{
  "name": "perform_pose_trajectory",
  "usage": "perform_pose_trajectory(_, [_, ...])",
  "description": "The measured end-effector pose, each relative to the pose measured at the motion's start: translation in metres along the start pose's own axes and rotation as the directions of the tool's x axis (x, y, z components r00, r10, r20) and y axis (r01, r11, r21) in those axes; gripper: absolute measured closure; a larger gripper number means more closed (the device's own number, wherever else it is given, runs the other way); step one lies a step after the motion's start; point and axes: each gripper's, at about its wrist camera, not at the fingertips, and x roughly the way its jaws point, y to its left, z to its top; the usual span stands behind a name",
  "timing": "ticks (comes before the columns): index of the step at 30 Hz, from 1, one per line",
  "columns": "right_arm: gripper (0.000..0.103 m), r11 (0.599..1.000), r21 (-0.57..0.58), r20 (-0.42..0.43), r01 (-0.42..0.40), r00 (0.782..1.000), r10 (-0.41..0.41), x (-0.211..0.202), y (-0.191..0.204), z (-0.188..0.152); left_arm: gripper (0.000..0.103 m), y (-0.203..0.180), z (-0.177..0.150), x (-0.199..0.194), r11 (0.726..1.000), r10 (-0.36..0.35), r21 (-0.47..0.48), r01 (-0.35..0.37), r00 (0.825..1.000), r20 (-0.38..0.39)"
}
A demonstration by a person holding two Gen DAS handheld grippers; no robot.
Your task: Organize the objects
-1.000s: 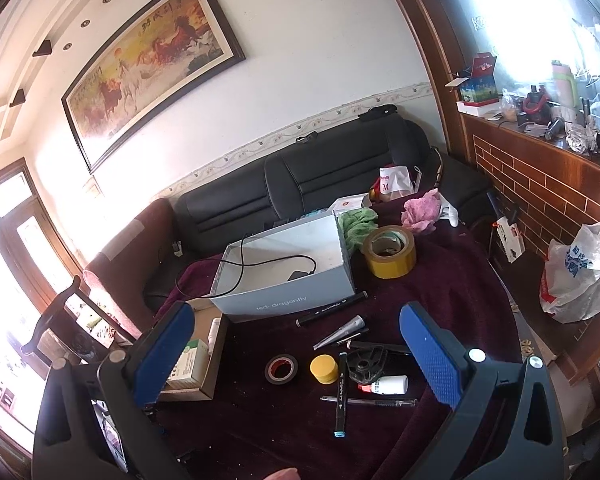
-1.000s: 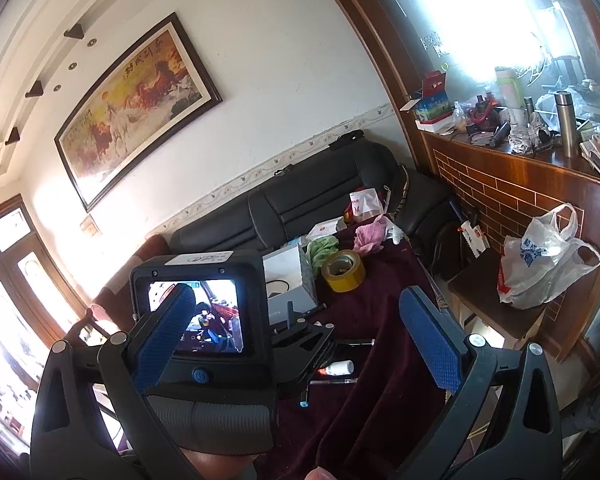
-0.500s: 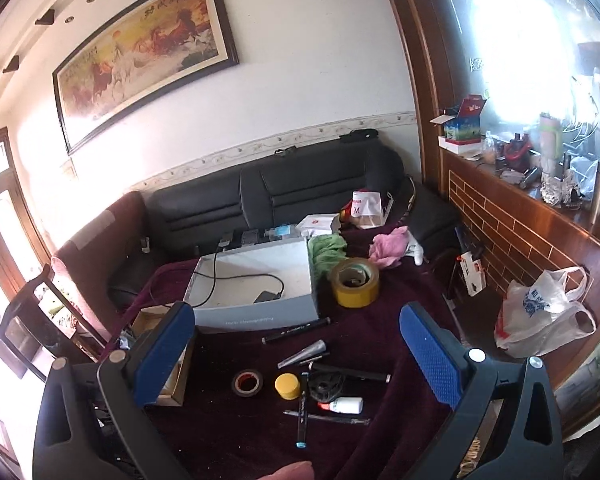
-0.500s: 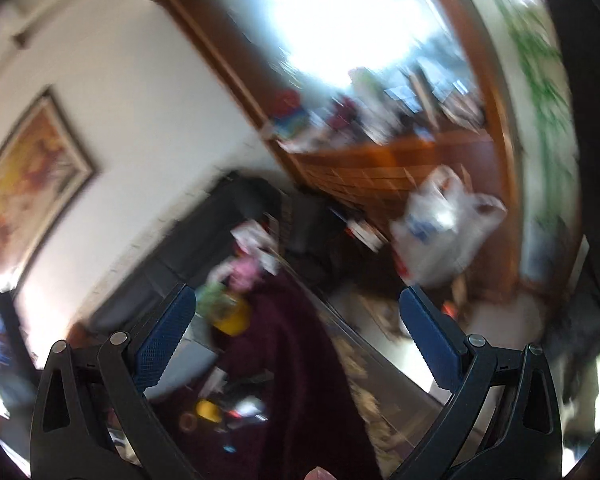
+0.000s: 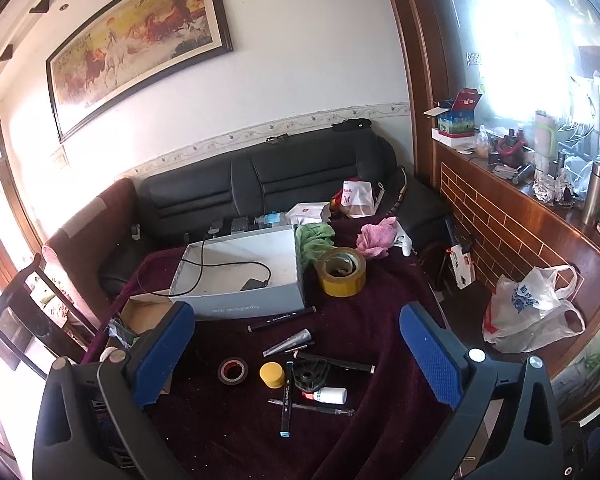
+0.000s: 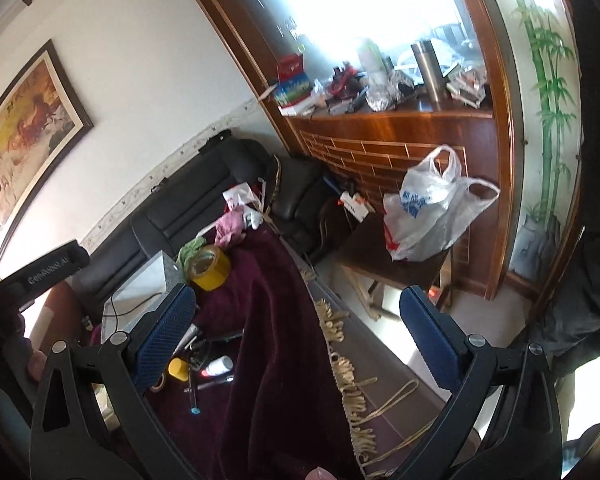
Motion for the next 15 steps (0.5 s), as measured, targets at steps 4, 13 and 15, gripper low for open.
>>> perform_pose_trajectory(4, [0.0, 1.0, 0.007, -0.026, 0.006, 1.0, -0.006, 0.007, -0.003, -0.004, 0.0, 0.0, -0.003, 0.002, 1.0, 0.006, 0.006, -0.006, 1.0, -0.007])
perform_pose_trajectory(13, [0.0, 0.998, -0.05, -0.052, -0.03, 0.998, 0.027, 0.011, 0.014, -0.013, 0.0, 0.011, -0.014, 0.015, 1.0, 0.019, -0.016, -0.02, 0.998, -0.068])
perform_pose_trajectory(15, [0.0, 0.998, -0.057, -0.052, -0.031, 0.998, 0.028, 0.011, 0.016, -0.013, 0.0, 0.013, -0.014, 0.016, 0.999, 0.022, -0.025, -0.024, 0.997, -0.068])
